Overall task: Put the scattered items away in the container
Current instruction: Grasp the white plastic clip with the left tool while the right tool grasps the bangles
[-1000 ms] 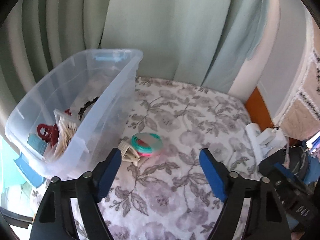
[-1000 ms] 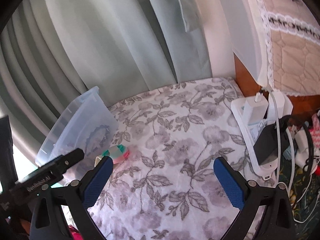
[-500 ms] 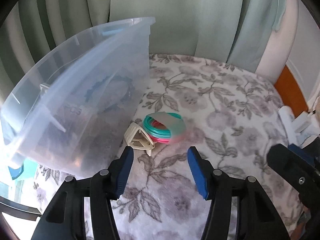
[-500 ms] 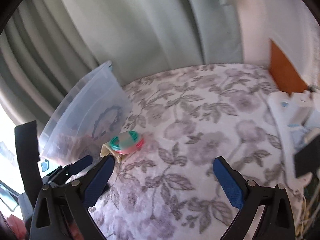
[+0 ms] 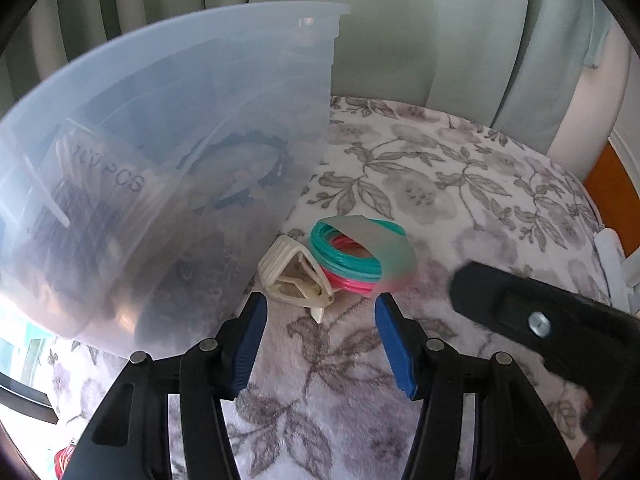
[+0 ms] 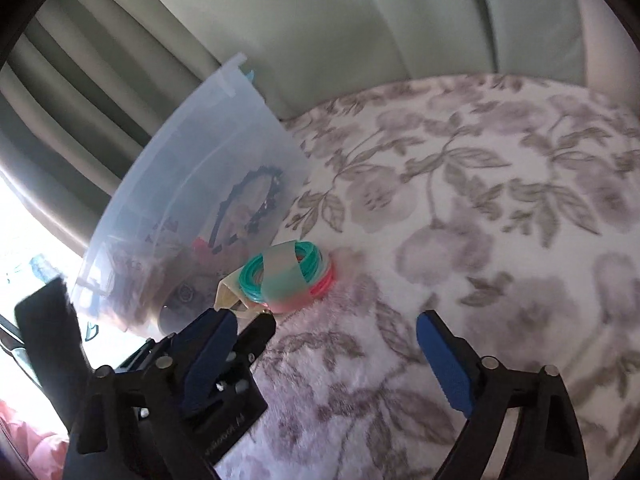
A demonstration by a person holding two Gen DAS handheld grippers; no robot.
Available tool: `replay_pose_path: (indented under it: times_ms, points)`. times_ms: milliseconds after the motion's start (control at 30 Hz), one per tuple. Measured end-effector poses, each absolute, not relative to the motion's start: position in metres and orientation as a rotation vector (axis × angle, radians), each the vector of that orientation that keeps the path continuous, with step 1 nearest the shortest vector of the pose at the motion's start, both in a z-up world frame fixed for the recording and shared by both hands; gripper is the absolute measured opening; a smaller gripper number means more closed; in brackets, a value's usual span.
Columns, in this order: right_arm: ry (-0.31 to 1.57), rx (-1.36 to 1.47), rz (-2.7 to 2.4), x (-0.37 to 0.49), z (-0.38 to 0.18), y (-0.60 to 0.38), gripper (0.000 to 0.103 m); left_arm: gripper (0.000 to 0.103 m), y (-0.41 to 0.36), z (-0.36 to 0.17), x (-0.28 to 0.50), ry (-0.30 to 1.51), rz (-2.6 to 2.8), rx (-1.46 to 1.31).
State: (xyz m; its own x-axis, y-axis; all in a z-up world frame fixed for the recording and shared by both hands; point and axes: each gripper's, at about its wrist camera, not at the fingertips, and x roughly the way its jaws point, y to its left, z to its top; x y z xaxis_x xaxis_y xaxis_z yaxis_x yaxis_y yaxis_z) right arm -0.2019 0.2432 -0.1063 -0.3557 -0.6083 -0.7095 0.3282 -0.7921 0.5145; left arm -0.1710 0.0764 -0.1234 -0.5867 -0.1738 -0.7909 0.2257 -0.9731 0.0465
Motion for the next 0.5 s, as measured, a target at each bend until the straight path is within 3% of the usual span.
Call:
replay_pose_path:
  times_ms: [267, 500]
  points:
    - [-0.304, 1.309, -2.049, -0.229, -0.12, 0.212, 0.08, 0.058, 0.072, -0.126, -0.172, 0.08, -2.624, 1.254]
    - [-0.213, 1.316, -1.974, -0.239, -0.131, 0.185, 0.078, 0.058, 0.069, -0.126, -0.173, 0.091, -2.627, 1.259]
